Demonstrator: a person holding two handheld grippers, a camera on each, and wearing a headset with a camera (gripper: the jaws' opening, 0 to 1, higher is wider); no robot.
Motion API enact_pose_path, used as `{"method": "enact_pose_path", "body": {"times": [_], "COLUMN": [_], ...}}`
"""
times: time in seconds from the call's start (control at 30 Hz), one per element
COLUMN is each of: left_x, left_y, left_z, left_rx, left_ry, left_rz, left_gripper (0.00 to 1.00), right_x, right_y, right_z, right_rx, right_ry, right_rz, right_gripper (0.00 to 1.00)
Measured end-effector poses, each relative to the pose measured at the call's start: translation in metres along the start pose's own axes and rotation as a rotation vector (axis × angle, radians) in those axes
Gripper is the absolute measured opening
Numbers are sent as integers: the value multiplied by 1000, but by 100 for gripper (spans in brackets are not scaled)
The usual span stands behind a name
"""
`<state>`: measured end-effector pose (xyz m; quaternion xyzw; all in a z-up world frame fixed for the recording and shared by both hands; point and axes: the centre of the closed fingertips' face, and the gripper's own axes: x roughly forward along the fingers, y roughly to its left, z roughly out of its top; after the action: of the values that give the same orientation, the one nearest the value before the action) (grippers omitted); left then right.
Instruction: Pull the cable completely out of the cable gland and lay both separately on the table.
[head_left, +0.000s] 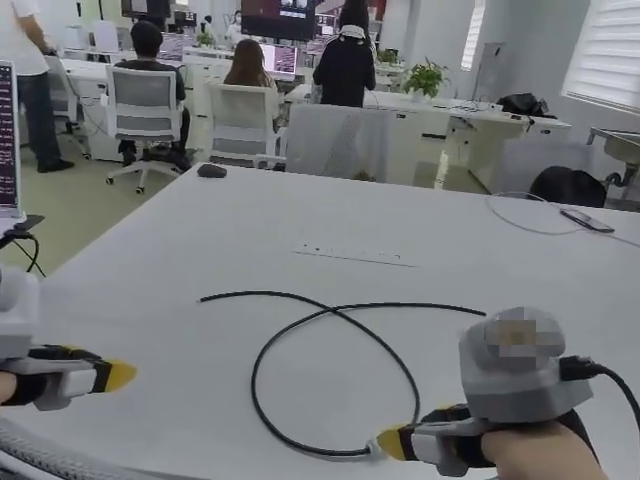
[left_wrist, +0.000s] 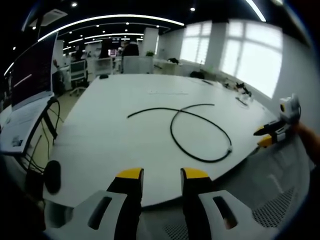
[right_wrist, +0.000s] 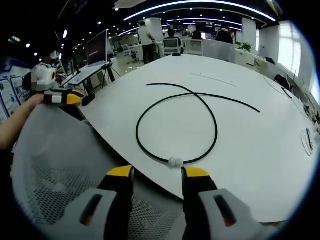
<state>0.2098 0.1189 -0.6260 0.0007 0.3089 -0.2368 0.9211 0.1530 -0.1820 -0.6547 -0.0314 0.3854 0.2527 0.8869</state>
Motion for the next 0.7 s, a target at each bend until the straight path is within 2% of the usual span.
{"method": "enact_pose_path", "body": {"times": [0.27,0.37,0.4,0.43,0.47,0.57,0.7], "left_x": [1,-1,0,1,2,5,5], "left_y": [1,-4,-3,-4,-5,-8,-8], "left_z": [4,11,8,-1,-3,6,3], "left_rx": [-11,-17,-15,4,21,11,11], "left_ry": [-18,-72,-55,9,26,-17,0], "left_rz": [-6,-33,-31,-34,-38,-55,-48], "left_gripper": [29,29,29,29,29,28,28], "right_x": [0,1,1,1,1,0,0], "right_y": [2,3,3,3,3,2,-1], "right_z": [-2,-1,-2,-4,-4,-1,0], "right_rx": [-5,-3,-3,-3,-5,-6,-3], "right_ry": [13,10,16,25,28,8,0], "right_rz": [10,17,19,21,21,14,7], "right_gripper": [40,40,41,41,41,40,40]}}
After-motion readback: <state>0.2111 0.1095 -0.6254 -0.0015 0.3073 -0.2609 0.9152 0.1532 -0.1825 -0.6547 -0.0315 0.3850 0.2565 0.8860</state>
